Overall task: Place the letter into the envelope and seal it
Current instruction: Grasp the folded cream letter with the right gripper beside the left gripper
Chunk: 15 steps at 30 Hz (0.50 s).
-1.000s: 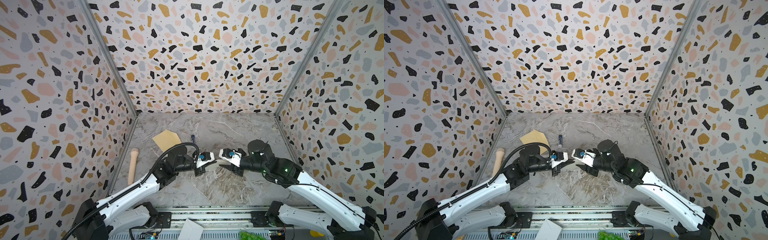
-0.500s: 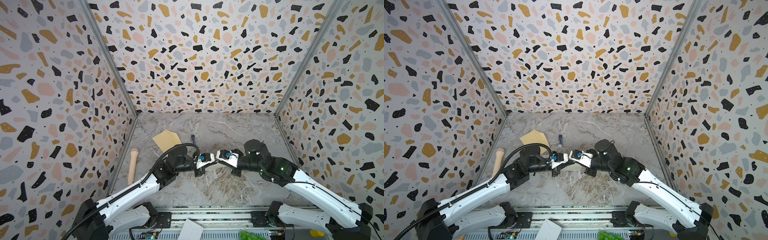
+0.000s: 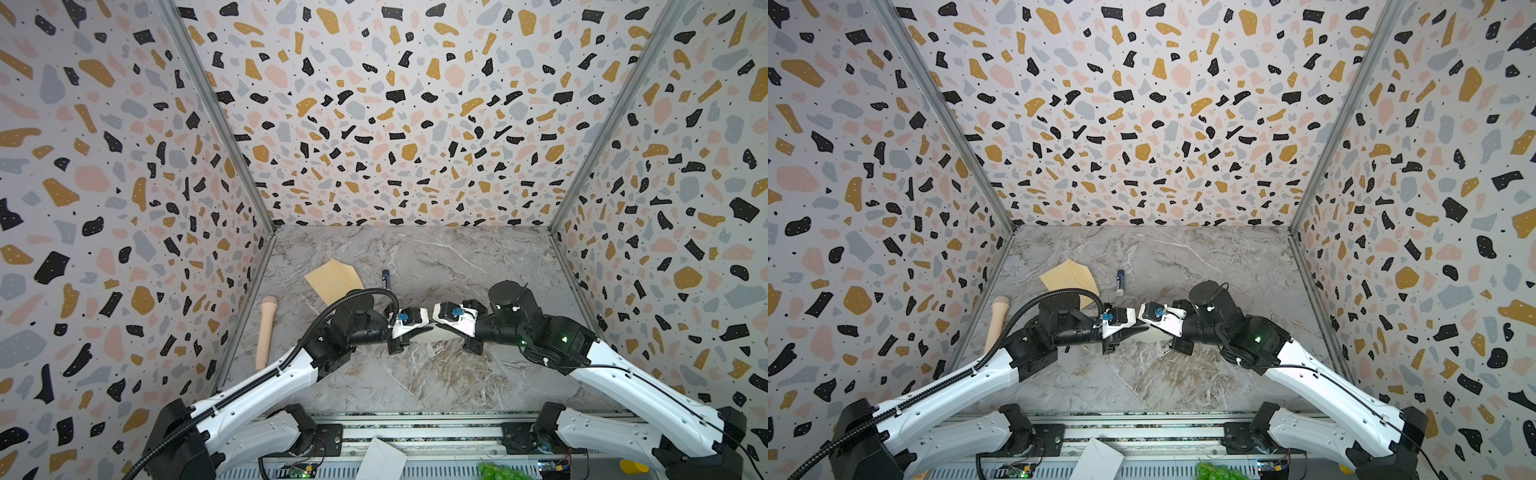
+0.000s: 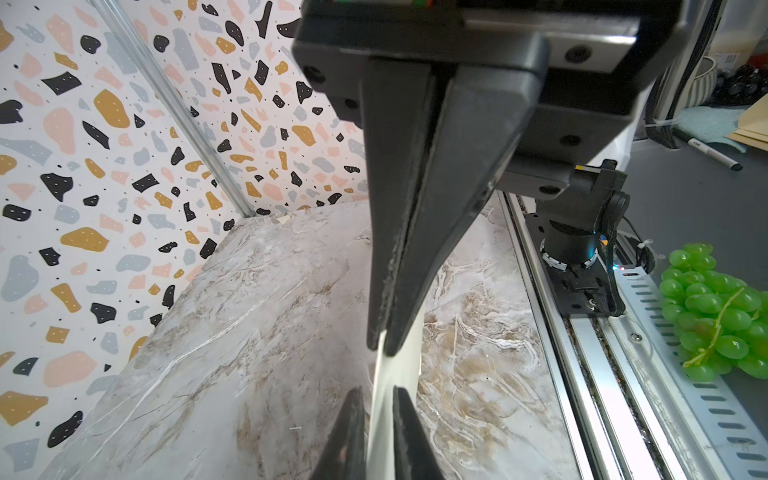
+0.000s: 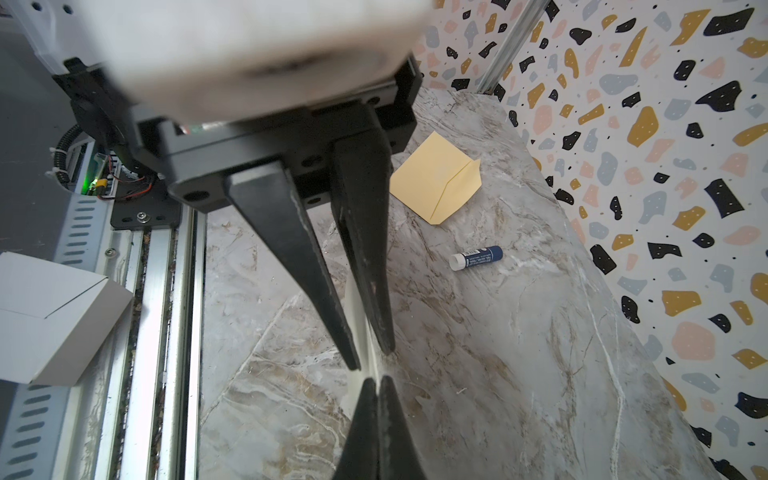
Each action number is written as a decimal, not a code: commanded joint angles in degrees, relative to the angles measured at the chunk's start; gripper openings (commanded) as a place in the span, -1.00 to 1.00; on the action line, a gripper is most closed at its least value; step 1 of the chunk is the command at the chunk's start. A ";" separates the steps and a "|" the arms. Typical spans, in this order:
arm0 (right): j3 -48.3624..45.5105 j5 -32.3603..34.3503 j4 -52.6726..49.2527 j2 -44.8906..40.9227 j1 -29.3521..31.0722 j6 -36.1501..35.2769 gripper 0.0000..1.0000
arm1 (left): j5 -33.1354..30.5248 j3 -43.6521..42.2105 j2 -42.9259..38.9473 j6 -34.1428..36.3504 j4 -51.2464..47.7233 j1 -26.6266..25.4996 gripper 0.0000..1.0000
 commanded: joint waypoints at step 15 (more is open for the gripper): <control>-0.94 1.52 0.09 -4.07 0.21 -0.62 -1.00 | -0.97 -0.71 -0.45 1.90 -0.26 -0.25 -1.00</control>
